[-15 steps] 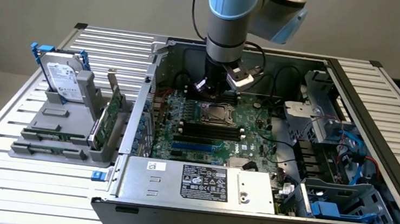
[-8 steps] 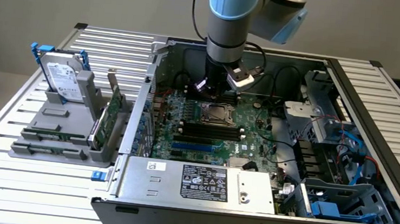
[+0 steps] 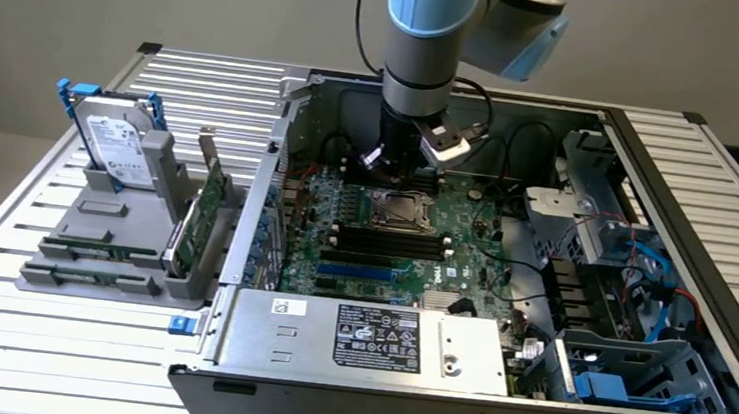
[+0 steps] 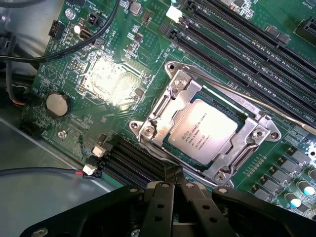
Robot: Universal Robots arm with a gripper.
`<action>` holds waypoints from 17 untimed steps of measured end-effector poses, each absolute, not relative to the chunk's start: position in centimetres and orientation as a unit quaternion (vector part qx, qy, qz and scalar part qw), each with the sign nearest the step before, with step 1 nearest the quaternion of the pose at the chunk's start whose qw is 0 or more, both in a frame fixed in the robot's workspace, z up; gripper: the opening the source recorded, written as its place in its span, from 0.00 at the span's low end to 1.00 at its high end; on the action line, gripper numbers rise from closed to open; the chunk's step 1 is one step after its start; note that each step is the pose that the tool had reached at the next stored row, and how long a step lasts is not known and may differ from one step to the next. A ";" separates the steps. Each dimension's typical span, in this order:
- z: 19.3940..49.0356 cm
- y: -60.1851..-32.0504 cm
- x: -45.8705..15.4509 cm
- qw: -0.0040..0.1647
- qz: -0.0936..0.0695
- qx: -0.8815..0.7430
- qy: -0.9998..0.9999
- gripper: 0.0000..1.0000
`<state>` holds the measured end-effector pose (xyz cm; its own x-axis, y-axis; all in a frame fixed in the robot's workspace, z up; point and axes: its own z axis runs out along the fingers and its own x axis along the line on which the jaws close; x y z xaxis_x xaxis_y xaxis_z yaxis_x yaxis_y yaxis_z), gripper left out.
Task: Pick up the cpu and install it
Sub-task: 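Install the first cpu locking lever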
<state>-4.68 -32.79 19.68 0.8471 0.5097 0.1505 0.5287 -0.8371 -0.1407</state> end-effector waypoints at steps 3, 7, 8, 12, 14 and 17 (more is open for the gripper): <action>19.7 -32.8 -4.7 0.089 -0.054 -0.957 -0.271 0.11; 19.7 -32.8 -4.6 0.088 -0.053 -0.957 -0.271 0.11; 19.7 -32.8 -4.6 0.088 -0.053 -0.957 -0.271 0.11; 19.7 -32.8 -4.6 0.087 -0.053 -0.957 -0.271 0.11; 19.7 -32.8 -4.6 0.087 -0.053 -0.957 -0.271 0.11; 19.7 -32.8 -4.6 0.086 -0.053 -0.957 -0.271 0.11</action>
